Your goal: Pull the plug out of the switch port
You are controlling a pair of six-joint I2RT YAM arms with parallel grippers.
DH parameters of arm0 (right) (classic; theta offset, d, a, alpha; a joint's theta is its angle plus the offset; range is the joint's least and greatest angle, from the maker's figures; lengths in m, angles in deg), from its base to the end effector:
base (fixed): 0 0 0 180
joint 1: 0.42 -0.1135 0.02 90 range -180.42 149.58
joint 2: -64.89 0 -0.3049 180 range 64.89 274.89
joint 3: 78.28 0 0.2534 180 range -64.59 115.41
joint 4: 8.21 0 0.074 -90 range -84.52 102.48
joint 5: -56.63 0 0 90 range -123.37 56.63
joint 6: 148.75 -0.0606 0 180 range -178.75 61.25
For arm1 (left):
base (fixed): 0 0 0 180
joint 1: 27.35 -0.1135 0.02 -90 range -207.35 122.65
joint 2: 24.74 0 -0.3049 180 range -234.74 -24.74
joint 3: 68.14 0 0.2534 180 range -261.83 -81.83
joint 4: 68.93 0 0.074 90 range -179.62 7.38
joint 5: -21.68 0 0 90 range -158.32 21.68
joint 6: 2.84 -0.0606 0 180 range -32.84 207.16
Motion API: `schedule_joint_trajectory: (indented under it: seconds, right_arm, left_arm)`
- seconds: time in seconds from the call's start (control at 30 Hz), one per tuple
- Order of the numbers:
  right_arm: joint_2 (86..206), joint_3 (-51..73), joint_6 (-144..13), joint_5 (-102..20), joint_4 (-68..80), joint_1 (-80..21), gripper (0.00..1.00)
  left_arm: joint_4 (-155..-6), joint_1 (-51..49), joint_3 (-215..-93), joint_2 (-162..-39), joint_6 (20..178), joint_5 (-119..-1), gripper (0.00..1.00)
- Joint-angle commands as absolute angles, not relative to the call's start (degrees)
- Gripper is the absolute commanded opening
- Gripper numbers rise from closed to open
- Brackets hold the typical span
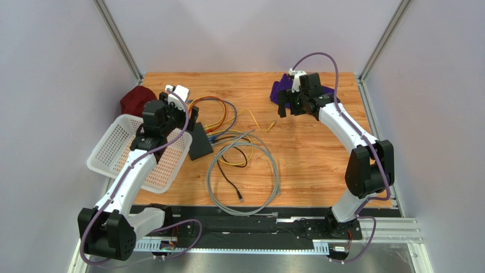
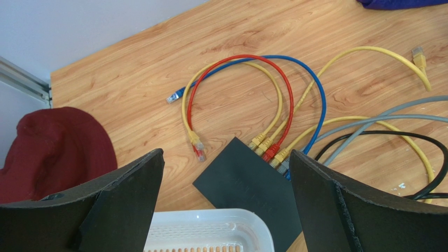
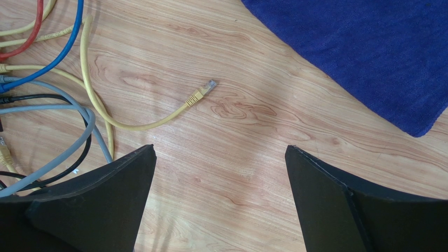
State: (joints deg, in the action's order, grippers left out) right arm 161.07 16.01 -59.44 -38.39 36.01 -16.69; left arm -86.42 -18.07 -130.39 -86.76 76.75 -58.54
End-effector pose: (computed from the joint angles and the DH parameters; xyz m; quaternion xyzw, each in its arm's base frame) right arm 0.3818 0.1169 0.3114 -0.1418 0.9159 0.0952 0.3633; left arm 0.2530 -0.0518 0.3441 0.1870 0.7818 -0.0628 0.5915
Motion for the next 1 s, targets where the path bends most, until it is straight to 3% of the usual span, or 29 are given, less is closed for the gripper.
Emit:
schedule_joint_trajectory:
  seconds: [0.0, 0.4, 0.6, 0.67, 0.7, 0.8, 0.87, 0.9, 0.93, 0.97]
  right_arm:
    - [161.8, 18.5, -59.7, -39.6, 33.7, -16.9, 0.99]
    - [163.9, 20.9, -56.7, -48.0, 36.2, -16.9, 0.95]
    - [165.1, 22.2, -60.4, -51.7, 37.6, -17.0, 0.91]
    - [166.4, 23.7, -59.1, -52.4, 41.2, -17.1, 0.84]
    - [167.1, 25.7, -57.5, -51.9, 42.8, -17.4, 0.81]
    - [168.7, 27.2, -52.3, -50.1, 47.1, -19.0, 0.68]
    - [167.4, 25.6, -49.1, -46.0, 45.7, -20.0, 0.39]
    - [167.4, 25.2, -47.2, -43.0, 45.5, -20.8, 0.23]
    - [167.5, 25.3, -46.9, -41.7, 45.5, -21.0, 0.0]
    - [168.2, 25.7, -47.0, -41.2, 45.4, -21.0, 0.0]
  left_arm:
    - [-88.9, -18.4, -134.5, -86.2, 73.7, -57.5, 0.97]
    - [-96.6, -18.6, -143.1, -91.1, 73.6, -48.4, 0.95]
    - [-101.7, -18.1, -158.0, -101.6, 75.9, -45.2, 0.93]
    - [-106.0, -18.4, -165.9, -107.8, 76.0, -45.9, 0.89]
    - [-111.3, -18.6, -168.6, -110.1, 74.9, -42.9, 0.77]
    - [-113.2, -19.1, -174.9, -116.7, 79.1, -42.0, 0.63]
    - [-113.4, -19.3, -177.2, -120.8, 82.1, -40.9, 0.5]
    - [-113.8, -19.4, -177.5, -122.3, 82.2, -39.7, 0.27]
    - [-113.8, -19.4, -177.8, -123.9, 82.0, -39.3, 0.04]
    - [-114.1, -19.4, -178.1, -127.1, 83.1, -40.2, 0.0]
